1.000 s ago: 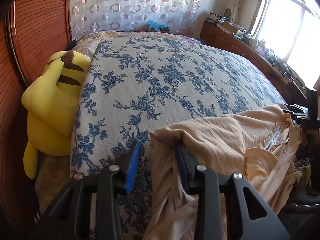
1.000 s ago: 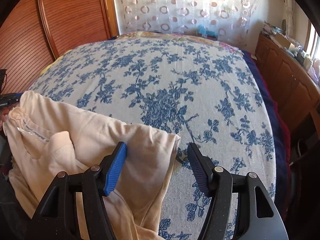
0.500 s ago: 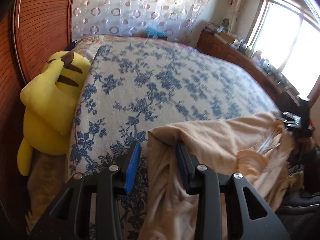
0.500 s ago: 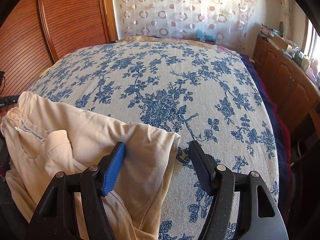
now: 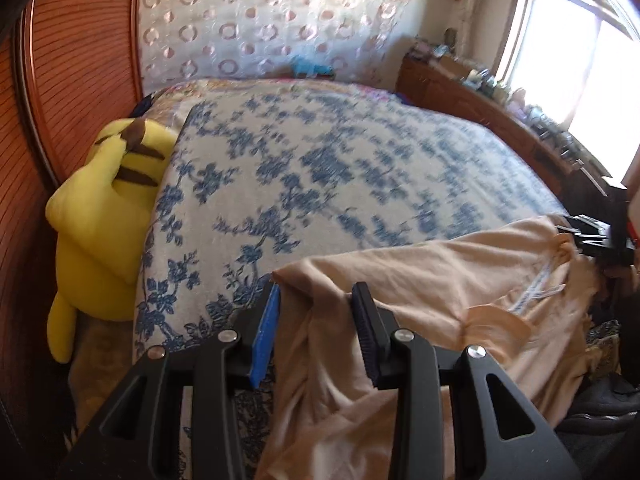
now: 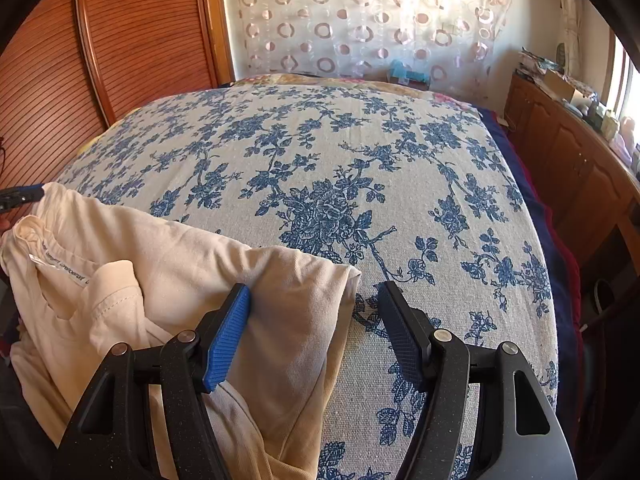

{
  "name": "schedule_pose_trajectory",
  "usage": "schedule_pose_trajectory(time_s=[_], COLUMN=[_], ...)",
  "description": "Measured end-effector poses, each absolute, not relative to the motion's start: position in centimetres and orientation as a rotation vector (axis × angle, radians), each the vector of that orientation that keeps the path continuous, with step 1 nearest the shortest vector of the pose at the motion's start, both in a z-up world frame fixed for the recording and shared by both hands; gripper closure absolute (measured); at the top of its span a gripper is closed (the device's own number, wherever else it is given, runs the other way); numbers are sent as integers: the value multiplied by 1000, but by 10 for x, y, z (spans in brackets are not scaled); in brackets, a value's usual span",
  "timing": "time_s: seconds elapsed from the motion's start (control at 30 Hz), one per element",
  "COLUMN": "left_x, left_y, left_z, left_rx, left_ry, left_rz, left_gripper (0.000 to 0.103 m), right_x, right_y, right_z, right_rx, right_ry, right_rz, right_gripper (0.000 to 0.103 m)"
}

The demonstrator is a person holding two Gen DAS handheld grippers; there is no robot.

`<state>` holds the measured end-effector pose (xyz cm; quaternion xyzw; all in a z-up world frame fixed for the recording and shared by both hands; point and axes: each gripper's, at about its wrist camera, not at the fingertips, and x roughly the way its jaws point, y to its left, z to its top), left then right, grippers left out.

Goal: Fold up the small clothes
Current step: 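Lift the gripped shirt high with both tools and fold it over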

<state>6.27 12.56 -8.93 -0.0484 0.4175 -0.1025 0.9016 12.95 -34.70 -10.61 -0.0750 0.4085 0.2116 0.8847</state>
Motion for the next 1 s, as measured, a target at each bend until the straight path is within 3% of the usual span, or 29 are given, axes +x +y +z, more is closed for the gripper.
schedule_pose_trajectory(time_s=[0.33,0.5,0.57,0.67,0.83,1.0], left_x=[70,72,71,65,33,0], left_y=[125,124,124,122,116,110], left_z=[-100,-99,-99,-97,-60,-5], left_rx=[-100,-113,-143,-160,-185,-163], left_ry=[878,883,881,878,766,648], left_rz=[-203,-198,-251,-284,-316,-315], left_gripper=[63,64,86,98,98,98], right_x=[130,126,123,115,87,54], right_y=[-347,-340,-337,-333,-335,-350], right_z=[-106,-103,-101,-99,-72,-11], right_rx=[-159,-172,-174,-179,-164,-156], right_ry=[858,872,882,884,813,702], right_rz=[434,481,510,531,536,504], right_gripper=[37,67,93,96,97,97])
